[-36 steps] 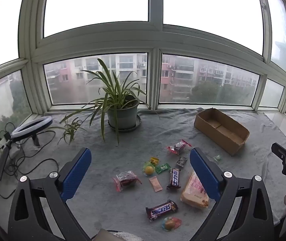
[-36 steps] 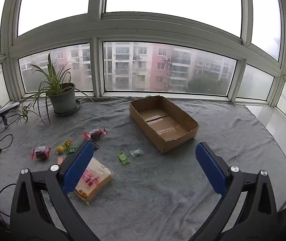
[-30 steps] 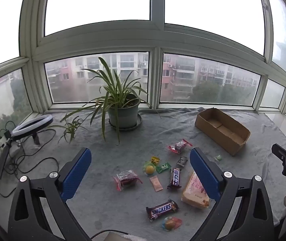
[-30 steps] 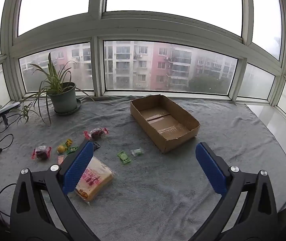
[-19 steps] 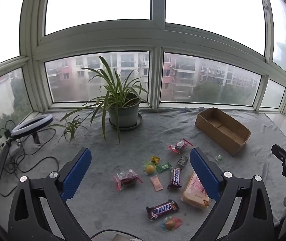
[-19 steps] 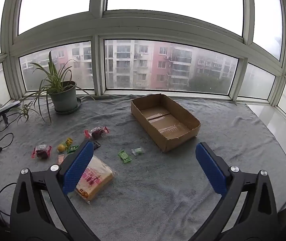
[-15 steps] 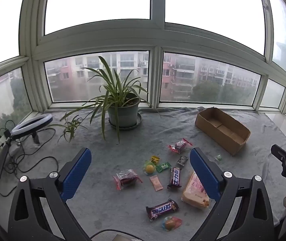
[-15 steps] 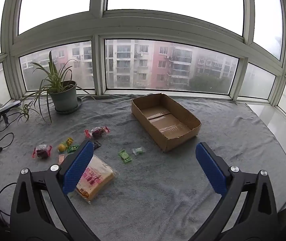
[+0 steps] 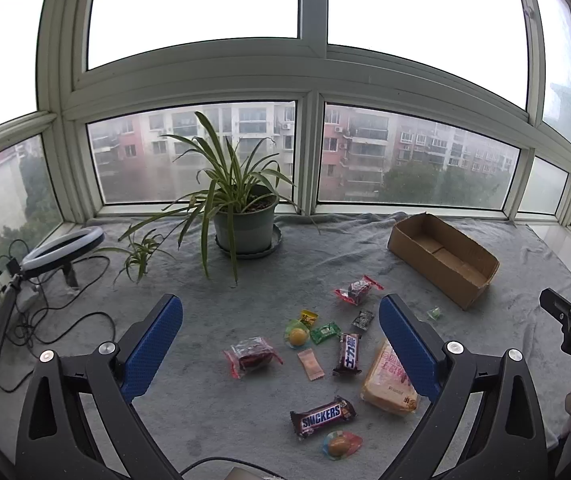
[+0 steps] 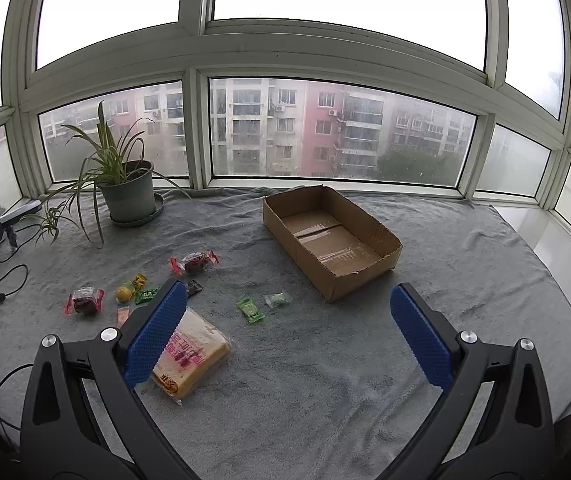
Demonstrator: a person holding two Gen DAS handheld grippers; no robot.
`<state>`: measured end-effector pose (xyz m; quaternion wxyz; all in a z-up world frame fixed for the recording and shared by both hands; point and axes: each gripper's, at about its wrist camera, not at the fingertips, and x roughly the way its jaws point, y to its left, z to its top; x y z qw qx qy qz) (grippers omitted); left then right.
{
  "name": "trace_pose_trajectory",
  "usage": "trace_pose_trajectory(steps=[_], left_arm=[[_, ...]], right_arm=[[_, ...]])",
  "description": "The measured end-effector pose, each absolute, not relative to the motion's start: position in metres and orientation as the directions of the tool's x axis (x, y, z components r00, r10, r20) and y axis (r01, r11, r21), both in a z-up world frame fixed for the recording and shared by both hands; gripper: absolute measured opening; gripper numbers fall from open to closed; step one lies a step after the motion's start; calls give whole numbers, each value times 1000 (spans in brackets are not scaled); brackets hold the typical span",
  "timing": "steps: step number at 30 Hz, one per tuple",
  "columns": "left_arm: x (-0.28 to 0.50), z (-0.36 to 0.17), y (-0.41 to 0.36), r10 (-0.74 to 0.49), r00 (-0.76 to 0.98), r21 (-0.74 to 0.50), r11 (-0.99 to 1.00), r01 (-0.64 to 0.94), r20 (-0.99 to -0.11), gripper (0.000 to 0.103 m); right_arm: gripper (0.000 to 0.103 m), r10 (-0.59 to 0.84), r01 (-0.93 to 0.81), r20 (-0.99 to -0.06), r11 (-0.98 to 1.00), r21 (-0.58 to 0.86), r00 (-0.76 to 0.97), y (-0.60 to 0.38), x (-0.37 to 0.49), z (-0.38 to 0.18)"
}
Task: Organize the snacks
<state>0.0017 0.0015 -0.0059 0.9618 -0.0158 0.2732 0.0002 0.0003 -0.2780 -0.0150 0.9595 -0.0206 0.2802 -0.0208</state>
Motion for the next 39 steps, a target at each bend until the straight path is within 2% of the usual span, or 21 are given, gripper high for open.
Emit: trace_pose_trajectory(steps=[39], left_arm=[[5,-10,-3,-13,846,-25,1000,0,-533,99]], right_arm=[[103,-44,27,-560,999,-38,827,-280,3,-21]])
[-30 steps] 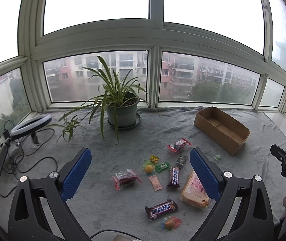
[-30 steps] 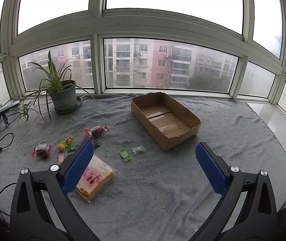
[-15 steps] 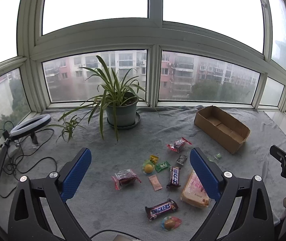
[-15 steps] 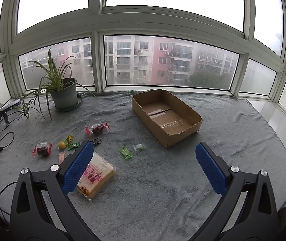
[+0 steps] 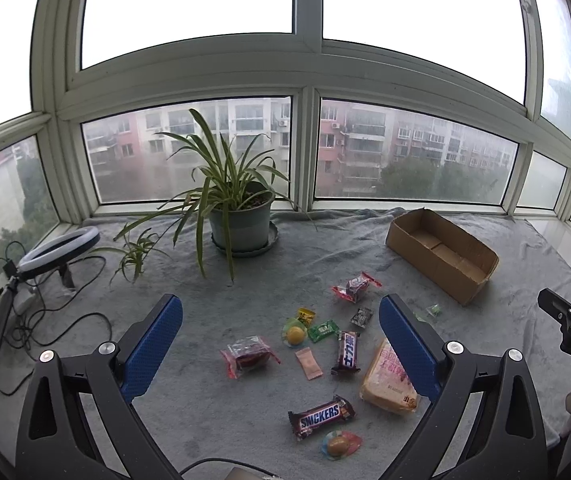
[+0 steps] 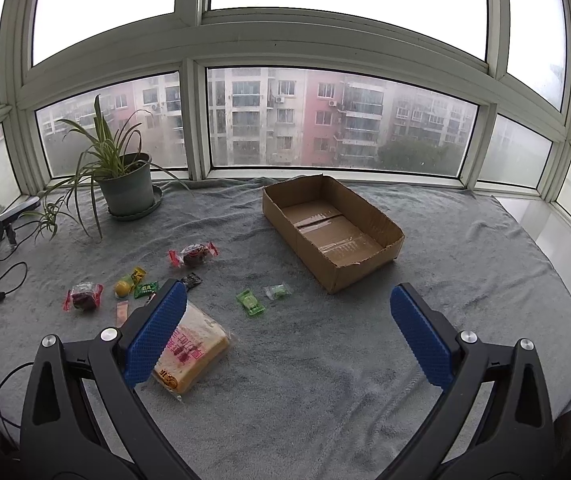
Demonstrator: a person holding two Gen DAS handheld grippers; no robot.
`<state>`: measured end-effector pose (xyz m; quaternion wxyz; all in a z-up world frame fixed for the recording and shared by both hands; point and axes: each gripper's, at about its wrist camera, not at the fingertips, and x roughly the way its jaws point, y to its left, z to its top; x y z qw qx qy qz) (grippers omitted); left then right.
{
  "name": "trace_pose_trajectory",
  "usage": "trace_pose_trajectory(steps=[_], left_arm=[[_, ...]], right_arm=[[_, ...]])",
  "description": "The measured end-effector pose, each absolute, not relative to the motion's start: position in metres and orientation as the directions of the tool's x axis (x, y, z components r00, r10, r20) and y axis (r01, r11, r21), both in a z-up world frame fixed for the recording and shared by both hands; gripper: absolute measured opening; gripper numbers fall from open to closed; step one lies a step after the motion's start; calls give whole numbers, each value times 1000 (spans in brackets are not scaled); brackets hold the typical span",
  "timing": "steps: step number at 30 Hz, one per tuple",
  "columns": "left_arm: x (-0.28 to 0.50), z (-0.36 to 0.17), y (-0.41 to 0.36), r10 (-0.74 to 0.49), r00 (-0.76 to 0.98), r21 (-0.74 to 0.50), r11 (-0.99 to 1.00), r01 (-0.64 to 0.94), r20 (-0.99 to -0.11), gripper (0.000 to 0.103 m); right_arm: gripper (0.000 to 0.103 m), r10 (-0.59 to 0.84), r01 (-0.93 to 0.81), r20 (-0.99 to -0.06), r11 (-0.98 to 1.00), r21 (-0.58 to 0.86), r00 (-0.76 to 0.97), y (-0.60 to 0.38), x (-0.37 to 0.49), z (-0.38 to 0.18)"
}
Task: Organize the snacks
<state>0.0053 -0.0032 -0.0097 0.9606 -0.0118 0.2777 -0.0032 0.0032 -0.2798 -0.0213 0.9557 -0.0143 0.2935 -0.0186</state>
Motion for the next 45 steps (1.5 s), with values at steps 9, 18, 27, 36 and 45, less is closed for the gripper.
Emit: trace_pose_trajectory(steps=[9,18,27,36,45], left_arm=[[6,-12,-3,-14,841,-26,1000,0,-541,99],[8,-13,-3,-15,837,-27,1000,0,-547,99],[12,-17,-5,-25,828,-29,1000,11,-560,99],[22,-35,-3,-80,787,-70,996,47,-612,99],[39,-62,-1,-230,693,-211,971,114,-683,92]], right_arm=[[103,-42,25,-565,999,-38,824,-280,3,-26],[103,-39,24,-572,999,-34,819,-280,3,-27],[103,-18,15,-588,1000,-9,809,-282,2,-34],[103,59,-15,-647,997,73,760,-290,18,-53],[103,203,-48,-707,971,232,677,-293,40,-84]])
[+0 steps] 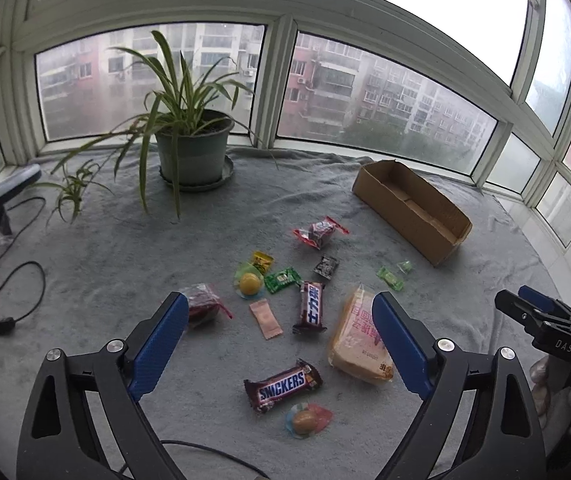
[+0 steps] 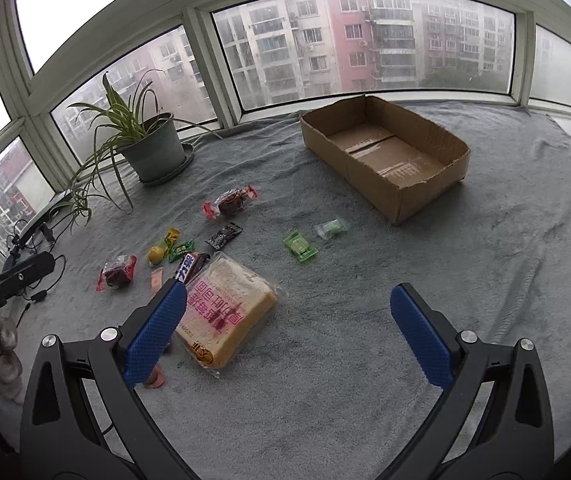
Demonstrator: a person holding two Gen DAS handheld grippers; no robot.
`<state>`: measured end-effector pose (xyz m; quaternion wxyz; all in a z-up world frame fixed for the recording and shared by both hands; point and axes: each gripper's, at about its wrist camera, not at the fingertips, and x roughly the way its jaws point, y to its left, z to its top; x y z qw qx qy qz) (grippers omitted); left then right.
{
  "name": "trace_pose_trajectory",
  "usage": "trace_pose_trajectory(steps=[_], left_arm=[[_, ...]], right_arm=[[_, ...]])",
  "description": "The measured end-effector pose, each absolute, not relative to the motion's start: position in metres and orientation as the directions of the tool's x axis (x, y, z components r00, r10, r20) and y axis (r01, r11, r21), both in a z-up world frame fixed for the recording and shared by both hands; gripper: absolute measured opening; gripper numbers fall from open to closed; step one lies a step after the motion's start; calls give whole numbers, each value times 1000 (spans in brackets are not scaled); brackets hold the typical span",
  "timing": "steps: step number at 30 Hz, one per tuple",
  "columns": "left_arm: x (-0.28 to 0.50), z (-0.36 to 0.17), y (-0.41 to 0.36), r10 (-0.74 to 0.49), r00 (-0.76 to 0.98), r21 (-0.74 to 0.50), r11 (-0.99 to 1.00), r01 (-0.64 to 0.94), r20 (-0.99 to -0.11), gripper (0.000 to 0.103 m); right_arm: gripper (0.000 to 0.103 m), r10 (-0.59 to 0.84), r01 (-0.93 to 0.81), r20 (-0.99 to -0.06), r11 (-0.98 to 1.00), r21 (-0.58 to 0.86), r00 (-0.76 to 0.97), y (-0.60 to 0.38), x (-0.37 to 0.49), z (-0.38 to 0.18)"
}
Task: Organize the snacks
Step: 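Move the right tool to the bagged bread loaf and close on it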
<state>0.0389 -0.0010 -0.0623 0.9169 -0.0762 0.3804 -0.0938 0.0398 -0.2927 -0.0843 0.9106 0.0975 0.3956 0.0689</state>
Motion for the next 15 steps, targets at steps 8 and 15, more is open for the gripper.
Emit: trace_pose_trajectory(steps=[8,15], left_arm=[[53,-91,-13,-337,586,-294,940,171,-737,80],[69,-113,-33,-410,487,-338,912,232,-771,62]], right_arm=[[103,322,-71,-750,935,347,578,-280,63,-124],[93,410,-76,-770,900,430,489,-273,79,-154]])
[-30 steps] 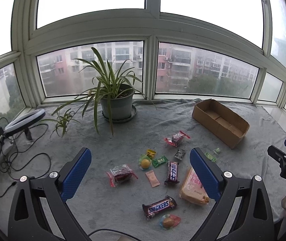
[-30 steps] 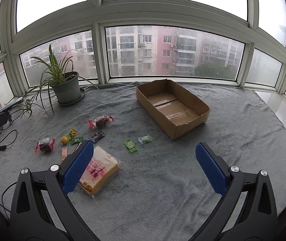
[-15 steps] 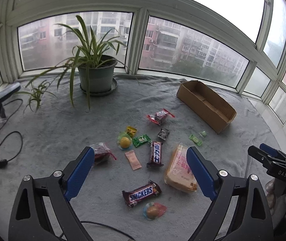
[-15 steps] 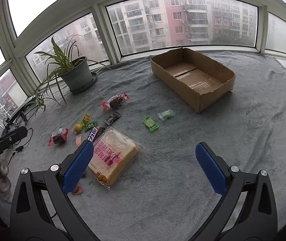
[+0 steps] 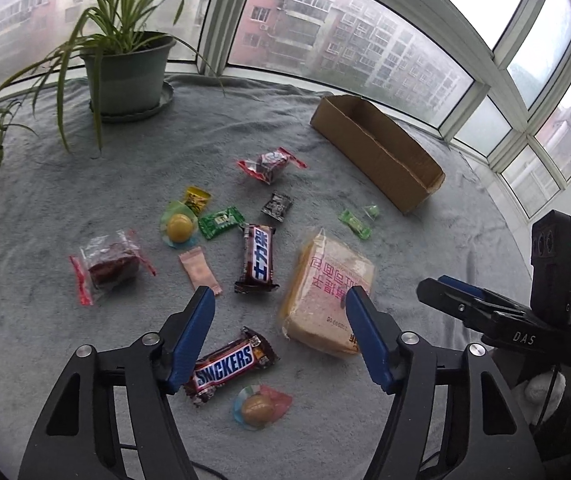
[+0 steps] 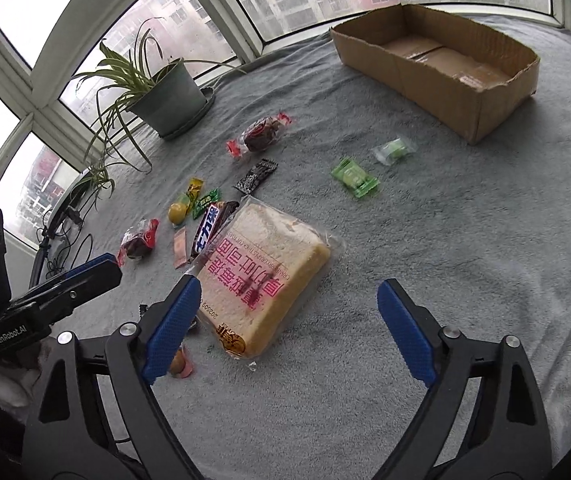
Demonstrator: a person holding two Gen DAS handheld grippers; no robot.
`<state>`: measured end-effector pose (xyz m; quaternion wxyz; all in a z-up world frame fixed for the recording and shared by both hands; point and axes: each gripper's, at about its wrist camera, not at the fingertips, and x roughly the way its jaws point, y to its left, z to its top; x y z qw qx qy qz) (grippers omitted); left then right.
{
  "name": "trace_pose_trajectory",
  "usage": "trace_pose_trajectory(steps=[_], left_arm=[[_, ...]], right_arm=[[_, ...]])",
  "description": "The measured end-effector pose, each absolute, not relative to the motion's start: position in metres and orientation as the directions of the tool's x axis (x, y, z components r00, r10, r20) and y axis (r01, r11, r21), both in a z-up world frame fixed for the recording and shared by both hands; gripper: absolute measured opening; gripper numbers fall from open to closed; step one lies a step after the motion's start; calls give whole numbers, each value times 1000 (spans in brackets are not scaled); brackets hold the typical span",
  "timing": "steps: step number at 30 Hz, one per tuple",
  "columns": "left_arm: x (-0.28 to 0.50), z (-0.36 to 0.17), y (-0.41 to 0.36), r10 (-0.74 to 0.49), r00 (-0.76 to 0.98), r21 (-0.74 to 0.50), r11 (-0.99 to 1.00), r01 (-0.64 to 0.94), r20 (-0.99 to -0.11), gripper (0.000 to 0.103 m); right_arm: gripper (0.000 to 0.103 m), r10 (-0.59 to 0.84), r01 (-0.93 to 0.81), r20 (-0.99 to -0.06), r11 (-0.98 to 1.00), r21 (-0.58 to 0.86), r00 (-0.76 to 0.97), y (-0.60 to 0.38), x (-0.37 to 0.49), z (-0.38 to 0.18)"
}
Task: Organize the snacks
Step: 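Move the right tool to the bagged bread loaf and close on it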
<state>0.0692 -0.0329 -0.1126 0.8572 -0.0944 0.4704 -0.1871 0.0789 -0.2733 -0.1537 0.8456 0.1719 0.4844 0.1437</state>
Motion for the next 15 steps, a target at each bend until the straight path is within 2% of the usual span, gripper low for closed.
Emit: trace_pose_trajectory(steps=[1,4,6,7,13,15], left_arm=[[71,-116,-36,-423,471,-347,906,245,-774,54],[79,-126,-42,-448,432,-371,893,254,-783,53],[84,-131,-45,-470,402,-394,881,261,-786,39],[86,-133,-47,-478,391,-401,877,265,-787,36],[96,-146,-57,-486,348,-403,870,285,-802,36],[100,-150,-58,-489,335,-407,867,286,-806,36]], right_arm=[[92,420,-71,-773,894,442,475,-273,82,-159],[79,452,-64,-778,878,474,436,-271,88,-172],[75,468,-59,-781,869,490,414,-269,91,-179],[75,474,-56,-782,866,497,405,-269,93,-183],[67,512,-61,-777,847,529,366,-261,99,-194],[61,523,-66,-776,841,536,353,-258,100,-196]])
